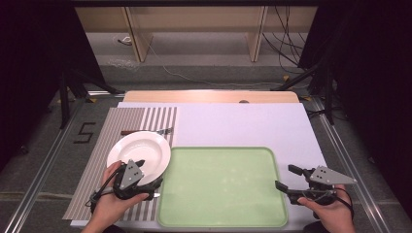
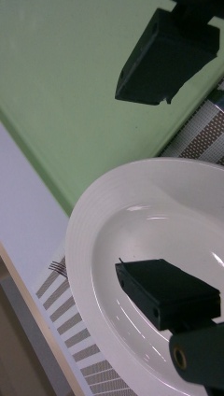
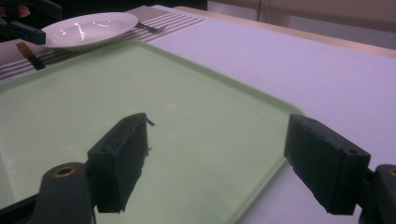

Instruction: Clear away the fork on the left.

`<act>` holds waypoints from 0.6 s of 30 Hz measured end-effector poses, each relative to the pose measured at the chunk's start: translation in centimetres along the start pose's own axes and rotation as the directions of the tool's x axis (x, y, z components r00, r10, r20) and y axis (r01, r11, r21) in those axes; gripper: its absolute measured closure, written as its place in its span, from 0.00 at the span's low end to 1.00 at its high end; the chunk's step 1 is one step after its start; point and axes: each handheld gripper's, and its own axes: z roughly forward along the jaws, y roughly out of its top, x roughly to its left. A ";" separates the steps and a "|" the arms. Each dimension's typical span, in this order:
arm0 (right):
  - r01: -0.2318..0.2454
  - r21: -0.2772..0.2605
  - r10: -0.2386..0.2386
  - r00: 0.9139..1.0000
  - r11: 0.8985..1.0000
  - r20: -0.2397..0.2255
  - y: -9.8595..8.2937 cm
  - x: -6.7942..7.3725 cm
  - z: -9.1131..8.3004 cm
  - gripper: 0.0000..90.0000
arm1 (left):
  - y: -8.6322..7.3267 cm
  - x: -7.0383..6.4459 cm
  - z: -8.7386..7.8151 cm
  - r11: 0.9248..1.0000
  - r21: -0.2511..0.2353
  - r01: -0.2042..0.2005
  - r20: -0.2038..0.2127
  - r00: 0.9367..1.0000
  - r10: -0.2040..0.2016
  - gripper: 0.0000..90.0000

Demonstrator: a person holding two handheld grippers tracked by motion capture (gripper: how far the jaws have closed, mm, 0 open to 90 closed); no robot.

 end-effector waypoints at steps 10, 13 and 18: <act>-0.003 0.000 0.003 1.000 1.000 0.004 0.0 0.0 0.0 0.25 | 0.2 -0.1 0.1 1.000 0.018 0.014 0.006 1.000 -0.014 0.17; -0.009 -0.001 0.009 1.000 1.000 0.006 0.0 0.0 0.0 0.25 | 0.9 -0.2 0.3 0.998 0.057 0.031 0.002 1.000 -0.031 0.24; -0.005 0.002 0.005 1.000 1.000 0.001 0.1 0.1 0.2 0.25 | 2.5 0.1 1.1 0.992 0.116 0.046 0.013 0.999 -0.047 0.47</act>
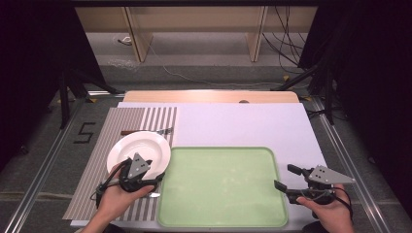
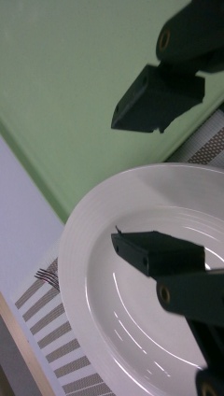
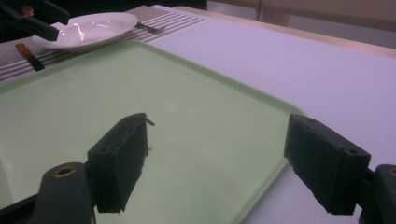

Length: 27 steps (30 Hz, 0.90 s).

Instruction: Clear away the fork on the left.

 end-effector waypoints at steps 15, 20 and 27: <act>-0.006 -0.001 0.006 1.000 1.000 0.004 0.0 -0.1 0.0 0.25 | 6.8 4.3 5.2 0.986 0.147 0.073 -0.045 0.997 -0.067 0.99; -0.006 0.000 0.006 1.000 1.000 0.002 0.0 -0.1 0.0 0.25 | 8.3 5.5 7.0 0.978 0.196 0.076 -0.059 0.996 -0.065 0.99; -0.006 0.002 0.006 1.000 1.000 0.001 0.0 -0.1 0.0 0.25 | 9.4 6.8 9.0 0.965 0.249 0.089 -0.064 0.995 -0.075 1.00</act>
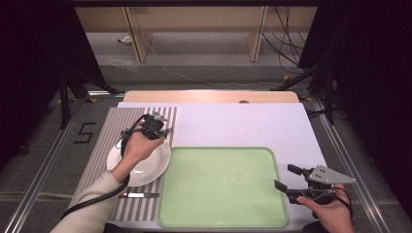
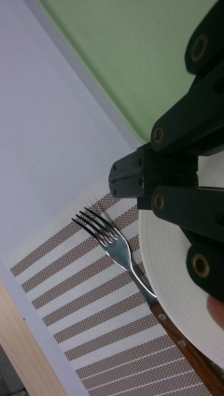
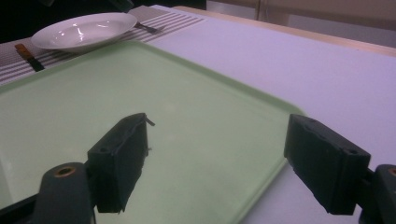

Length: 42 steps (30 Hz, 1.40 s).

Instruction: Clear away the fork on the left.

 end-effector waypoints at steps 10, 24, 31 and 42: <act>-0.001 0.000 0.001 1.000 1.000 -0.004 0.0 0.0 0.0 0.25 | 2.9 0.9 3.1 0.998 0.070 0.006 -0.012 1.000 -0.005 1.00; -0.002 -0.001 0.002 1.000 1.000 -0.006 0.0 0.0 0.0 0.25 | 3.0 1.5 5.1 0.991 0.121 0.047 -0.047 0.998 -0.041 1.00; -0.003 0.001 0.003 1.000 1.000 -0.006 0.0 0.0 0.0 0.25 | 2.3 1.4 5.9 0.987 0.158 0.040 -0.046 0.998 -0.033 1.00; -0.004 0.000 0.004 1.000 1.000 -0.005 0.0 0.0 0.0 0.25 | 2.1 2.6 6.4 0.945 0.270 -0.182 0.019 0.983 0.184 0.99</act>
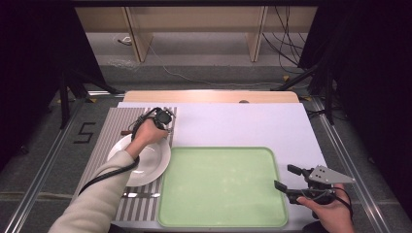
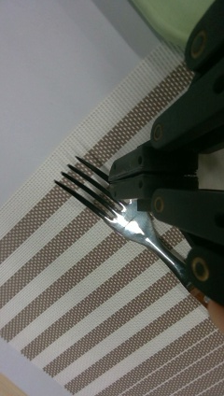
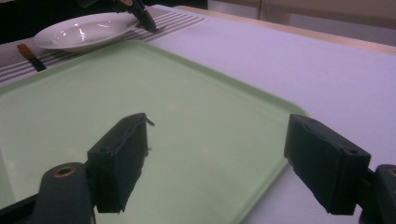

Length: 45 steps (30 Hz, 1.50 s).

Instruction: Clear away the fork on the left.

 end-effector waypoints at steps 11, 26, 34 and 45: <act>0.000 -0.002 0.000 1.000 1.000 0.000 0.0 0.0 0.0 0.25 | 0.8 0.0 0.8 0.996 0.073 -0.042 0.030 0.999 0.040 1.00; -0.002 -0.002 0.002 1.000 1.000 -0.001 0.0 0.0 0.0 0.25 | 1.0 1.1 1.2 0.998 0.066 -0.014 -0.003 1.000 0.015 1.00; -0.001 -0.002 0.001 1.000 1.000 -0.002 0.0 0.0 0.0 0.25 | 1.4 1.7 1.5 0.999 0.049 0.015 -0.014 1.000 -0.014 1.00; 0.001 -0.002 -0.001 1.000 1.000 -0.003 0.0 0.0 0.0 0.25 | 1.9 2.5 2.1 0.999 0.014 0.048 -0.036 0.998 -0.048 1.00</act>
